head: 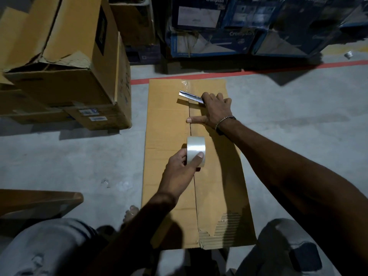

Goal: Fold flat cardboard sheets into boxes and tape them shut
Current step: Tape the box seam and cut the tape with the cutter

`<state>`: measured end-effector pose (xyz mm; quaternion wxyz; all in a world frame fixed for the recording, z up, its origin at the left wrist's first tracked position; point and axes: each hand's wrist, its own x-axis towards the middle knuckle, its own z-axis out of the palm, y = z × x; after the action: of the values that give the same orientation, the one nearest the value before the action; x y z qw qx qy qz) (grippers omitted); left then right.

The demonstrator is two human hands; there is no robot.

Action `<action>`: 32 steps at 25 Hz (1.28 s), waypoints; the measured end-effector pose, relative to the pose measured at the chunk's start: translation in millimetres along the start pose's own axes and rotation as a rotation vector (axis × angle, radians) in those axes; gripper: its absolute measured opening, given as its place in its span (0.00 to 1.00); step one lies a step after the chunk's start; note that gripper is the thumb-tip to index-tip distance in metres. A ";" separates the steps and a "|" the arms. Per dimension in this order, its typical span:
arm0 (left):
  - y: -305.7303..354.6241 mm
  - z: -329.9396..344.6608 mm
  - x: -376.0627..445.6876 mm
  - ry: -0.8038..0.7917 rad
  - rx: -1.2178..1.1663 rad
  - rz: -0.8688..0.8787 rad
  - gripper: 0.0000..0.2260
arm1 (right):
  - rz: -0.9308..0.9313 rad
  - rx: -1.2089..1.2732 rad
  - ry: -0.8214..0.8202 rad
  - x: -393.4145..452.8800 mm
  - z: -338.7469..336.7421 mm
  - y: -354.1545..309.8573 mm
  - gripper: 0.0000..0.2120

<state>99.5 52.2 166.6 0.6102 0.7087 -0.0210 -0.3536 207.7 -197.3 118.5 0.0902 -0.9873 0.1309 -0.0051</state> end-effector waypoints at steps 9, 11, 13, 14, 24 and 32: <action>-18.7 6.0 -40.1 0.032 0.011 -0.036 0.22 | -0.017 0.033 -0.025 2.1 -2.1 -1.4 0.48; -23.3 3.2 -47.6 0.021 -0.011 -0.037 0.20 | -0.019 0.025 -0.027 -2.0 -5.1 -3.7 0.47; -23.3 4.1 -51.9 -0.017 0.001 -0.040 0.18 | -0.013 0.027 -0.013 -12.0 -7.9 -4.2 0.47; -22.3 5.8 -52.9 -0.038 0.019 -0.040 0.18 | -0.015 0.039 -0.011 -19.4 -8.7 -4.5 0.47; -20.2 15.9 -54.8 -0.029 0.040 0.004 0.19 | -0.002 0.018 -0.003 -110.2 -1.6 -19.1 0.49; -34.7 10.4 -109.5 0.032 0.108 -0.036 0.16 | 0.045 0.029 -0.022 -111.4 -6.5 -24.6 0.50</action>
<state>-2.0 102.7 188.1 0.5648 0.7464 -0.0175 -0.3515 106.2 -146.1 130.8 0.1062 -0.9826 0.1519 0.0060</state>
